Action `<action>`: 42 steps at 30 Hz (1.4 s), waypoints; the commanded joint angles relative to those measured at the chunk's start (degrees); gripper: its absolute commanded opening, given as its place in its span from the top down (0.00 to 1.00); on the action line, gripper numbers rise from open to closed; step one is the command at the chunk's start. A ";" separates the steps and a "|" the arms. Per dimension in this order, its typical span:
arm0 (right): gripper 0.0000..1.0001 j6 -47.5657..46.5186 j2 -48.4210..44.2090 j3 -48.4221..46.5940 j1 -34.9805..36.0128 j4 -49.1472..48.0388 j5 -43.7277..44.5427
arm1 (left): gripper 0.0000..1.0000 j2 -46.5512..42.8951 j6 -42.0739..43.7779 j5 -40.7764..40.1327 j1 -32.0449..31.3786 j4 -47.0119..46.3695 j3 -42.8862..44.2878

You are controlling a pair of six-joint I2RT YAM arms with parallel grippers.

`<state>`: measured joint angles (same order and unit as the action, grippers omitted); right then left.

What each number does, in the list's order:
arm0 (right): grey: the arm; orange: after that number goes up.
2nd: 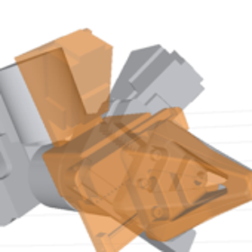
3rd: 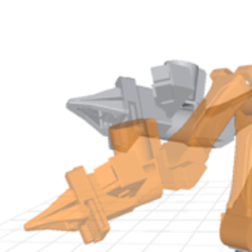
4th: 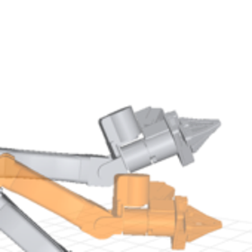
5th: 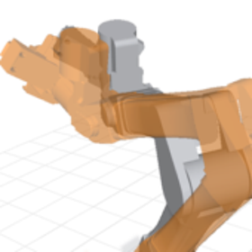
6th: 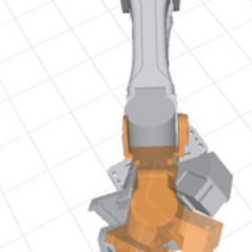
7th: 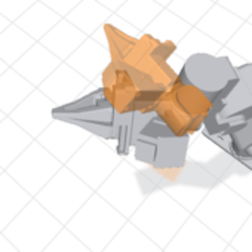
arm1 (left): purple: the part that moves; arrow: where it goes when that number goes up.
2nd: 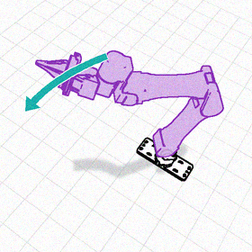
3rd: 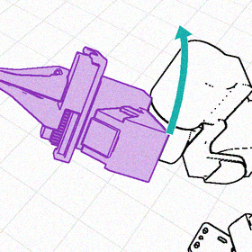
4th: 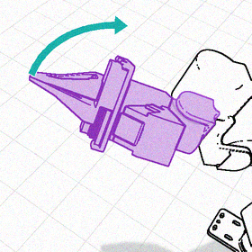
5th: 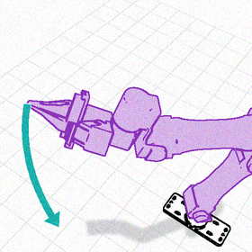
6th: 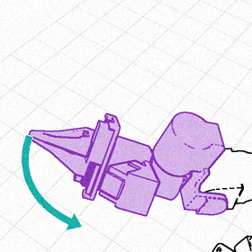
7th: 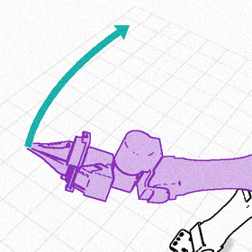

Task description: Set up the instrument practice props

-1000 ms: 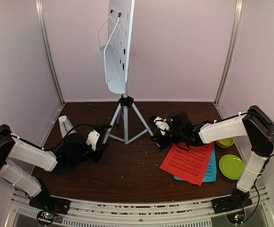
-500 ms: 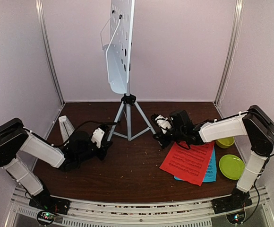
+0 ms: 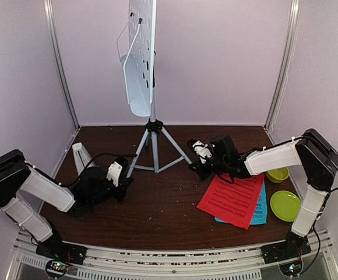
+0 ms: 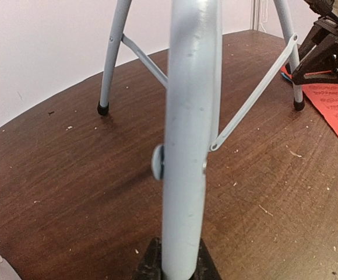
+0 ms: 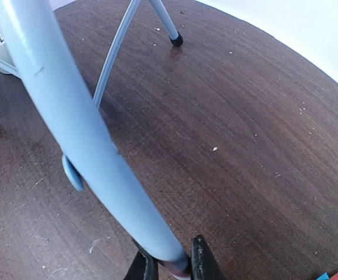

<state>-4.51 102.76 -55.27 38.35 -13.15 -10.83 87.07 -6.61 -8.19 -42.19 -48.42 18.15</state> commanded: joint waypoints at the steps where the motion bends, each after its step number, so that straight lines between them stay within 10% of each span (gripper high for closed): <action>1: 1.00 14.55 -1.93 2.20 -11.68 2.96 14.82 | 1.00 -1.70 -9.42 -16.09 5.86 5.33 -5.64; 9: 1.00 13.73 4.84 -9.62 -5.31 4.86 12.14 | 1.00 7.70 -7.80 -7.56 2.39 3.01 6.33; 21: 1.00 11.93 -0.83 -0.55 -11.67 3.93 15.80 | 1.00 -2.16 -10.71 -15.53 4.09 3.47 -5.02; 30: 1.00 12.22 4.96 -15.17 -8.03 9.45 14.19 | 1.00 7.47 -8.17 -8.83 -1.40 4.56 11.13; 42: 0.51 11.80 -6.16 -7.63 -6.79 5.88 8.73 | 0.98 15.23 -15.59 -12.63 -8.78 7.77 19.39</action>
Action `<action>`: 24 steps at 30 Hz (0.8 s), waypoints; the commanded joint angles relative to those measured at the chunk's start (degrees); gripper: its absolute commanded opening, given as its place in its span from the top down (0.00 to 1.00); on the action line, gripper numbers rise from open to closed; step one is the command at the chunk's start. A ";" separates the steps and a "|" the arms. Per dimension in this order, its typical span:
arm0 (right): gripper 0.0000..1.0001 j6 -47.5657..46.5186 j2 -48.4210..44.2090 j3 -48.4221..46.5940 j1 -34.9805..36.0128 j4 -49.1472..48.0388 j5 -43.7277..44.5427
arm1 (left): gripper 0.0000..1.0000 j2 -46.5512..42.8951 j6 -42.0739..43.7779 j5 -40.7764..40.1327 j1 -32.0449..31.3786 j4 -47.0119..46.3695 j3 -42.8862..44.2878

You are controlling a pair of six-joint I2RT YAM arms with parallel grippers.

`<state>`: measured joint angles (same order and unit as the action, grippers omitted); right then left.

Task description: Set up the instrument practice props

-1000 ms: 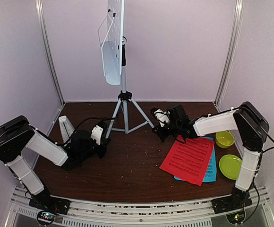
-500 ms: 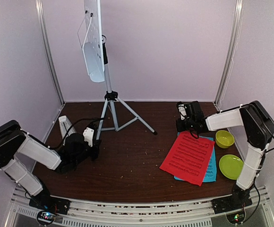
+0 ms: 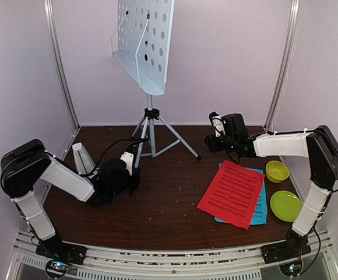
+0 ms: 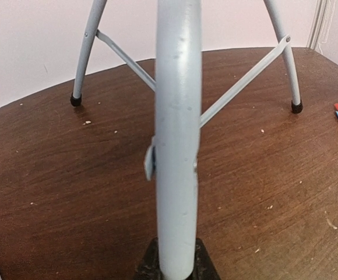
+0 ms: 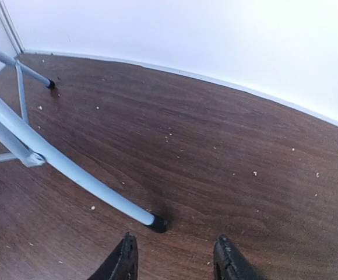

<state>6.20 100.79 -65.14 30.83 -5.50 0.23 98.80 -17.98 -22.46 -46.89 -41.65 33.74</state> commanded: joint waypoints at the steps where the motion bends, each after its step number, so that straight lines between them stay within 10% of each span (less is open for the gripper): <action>1: 0.46 1.49 -4.87 2.91 0.87 -2.10 -2.90 | 0.94 4.29 -4.34 1.54 -5.19 1.16 4.83; 10: 0.30 6.03 -7.67 5.90 2.43 -3.50 -6.08 | 0.40 6.13 2.86 17.26 -12.02 1.06 10.66; 17: 0.26 13.77 -10.30 10.09 7.68 -10.88 -4.97 | 0.23 -6.53 -0.57 34.27 0.27 -9.94 -1.56; 24: 0.24 22.25 -8.10 8.44 14.50 -15.92 0.24 | 0.23 -14.61 11.00 22.98 9.77 18.24 7.28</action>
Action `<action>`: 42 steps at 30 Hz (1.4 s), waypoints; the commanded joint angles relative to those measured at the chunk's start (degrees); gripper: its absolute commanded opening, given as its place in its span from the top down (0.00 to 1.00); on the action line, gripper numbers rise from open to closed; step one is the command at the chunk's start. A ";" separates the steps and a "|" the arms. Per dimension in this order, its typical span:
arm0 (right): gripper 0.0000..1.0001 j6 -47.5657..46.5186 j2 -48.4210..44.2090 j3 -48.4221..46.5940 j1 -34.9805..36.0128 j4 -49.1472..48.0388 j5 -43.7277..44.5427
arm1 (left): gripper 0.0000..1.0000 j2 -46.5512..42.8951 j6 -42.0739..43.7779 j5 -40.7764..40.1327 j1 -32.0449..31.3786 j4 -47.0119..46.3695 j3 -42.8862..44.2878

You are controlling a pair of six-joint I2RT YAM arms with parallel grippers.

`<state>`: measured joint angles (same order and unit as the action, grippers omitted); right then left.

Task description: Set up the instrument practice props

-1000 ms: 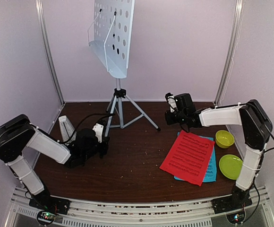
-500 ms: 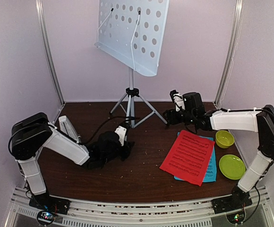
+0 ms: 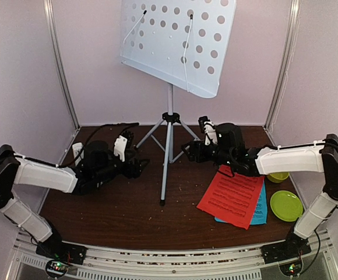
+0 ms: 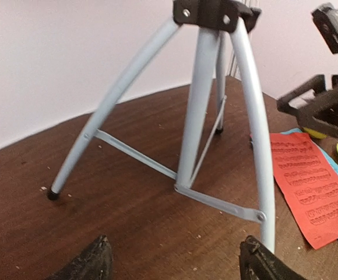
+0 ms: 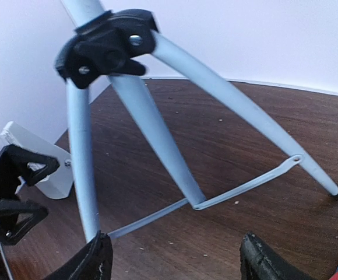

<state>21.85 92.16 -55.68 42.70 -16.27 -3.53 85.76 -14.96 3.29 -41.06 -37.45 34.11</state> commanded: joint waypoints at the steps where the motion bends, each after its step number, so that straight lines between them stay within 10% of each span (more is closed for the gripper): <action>1: 0.24 7.79 0.96 -1.32 3.30 -5.53 4.68 | 0.23 -0.27 10.99 -1.10 5.45 17.12 9.36; 18: 0.26 15.78 5.07 -1.24 8.87 -6.16 10.76 | 0.34 20.57 54.89 15.29 13.26 36.54 42.21; 26: 0.27 17.19 5.50 0.72 9.60 -7.70 11.00 | 0.40 27.61 59.06 21.22 13.70 40.11 51.31; 37: 0.28 16.22 4.36 1.61 9.71 -8.08 10.82 | 0.84 23.98 48.55 20.74 13.64 32.56 45.98; 42: 0.28 16.24 3.61 2.65 9.70 -8.60 10.70 | 0.75 21.34 45.84 21.13 13.58 28.16 41.40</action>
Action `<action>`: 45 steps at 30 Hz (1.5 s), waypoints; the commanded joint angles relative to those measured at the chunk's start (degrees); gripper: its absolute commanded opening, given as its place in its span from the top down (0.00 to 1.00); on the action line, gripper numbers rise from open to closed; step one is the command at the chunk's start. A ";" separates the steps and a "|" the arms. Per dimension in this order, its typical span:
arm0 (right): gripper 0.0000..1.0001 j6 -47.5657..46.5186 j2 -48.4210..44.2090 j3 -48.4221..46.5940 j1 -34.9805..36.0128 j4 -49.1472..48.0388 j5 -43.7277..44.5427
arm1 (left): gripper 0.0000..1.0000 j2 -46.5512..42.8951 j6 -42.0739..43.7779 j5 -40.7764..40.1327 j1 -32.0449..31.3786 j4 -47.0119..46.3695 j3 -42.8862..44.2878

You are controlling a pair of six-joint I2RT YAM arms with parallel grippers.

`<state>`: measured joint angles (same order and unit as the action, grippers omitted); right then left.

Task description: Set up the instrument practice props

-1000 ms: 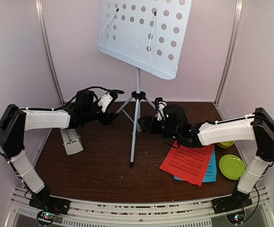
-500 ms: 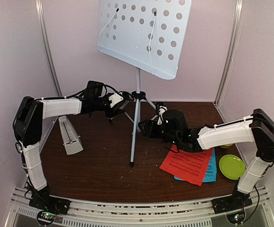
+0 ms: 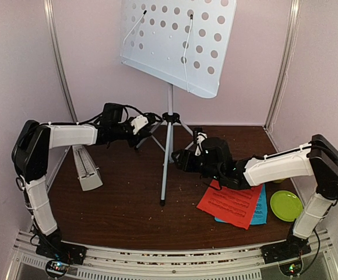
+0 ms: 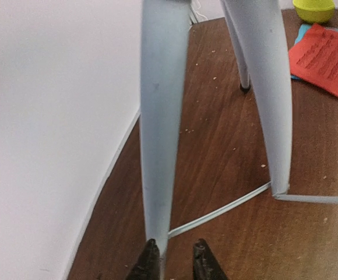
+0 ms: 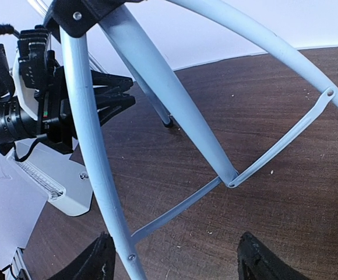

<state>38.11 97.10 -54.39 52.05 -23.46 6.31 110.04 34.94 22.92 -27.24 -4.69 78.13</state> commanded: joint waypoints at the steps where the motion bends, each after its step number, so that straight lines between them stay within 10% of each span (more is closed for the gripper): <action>1: 0.28 -0.05 -1.52 1.50 0.42 -1.31 0.78 | 0.72 -2.73 -4.01 1.35 -0.19 -4.50 -2.40; 9: 0.27 -0.78 -2.95 3.12 0.75 -1.76 1.12 | 0.60 3.79 -1.38 1.51 -0.26 0.89 6.46; 20: 0.25 -2.61 -4.41 4.03 0.97 -1.89 2.26 | 0.93 3.42 -5.67 -2.89 -0.88 -0.06 6.00; 45: 0.13 -16.17 -5.72 -1.73 -1.10 7.60 -3.47 | 1.00 -11.40 -36.68 -50.74 -11.92 -5.03 -12.89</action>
<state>23.81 91.68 -54.43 52.47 -17.76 5.82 100.31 11.77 -18.59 -34.83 -9.34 64.60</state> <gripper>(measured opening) 0.864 0.115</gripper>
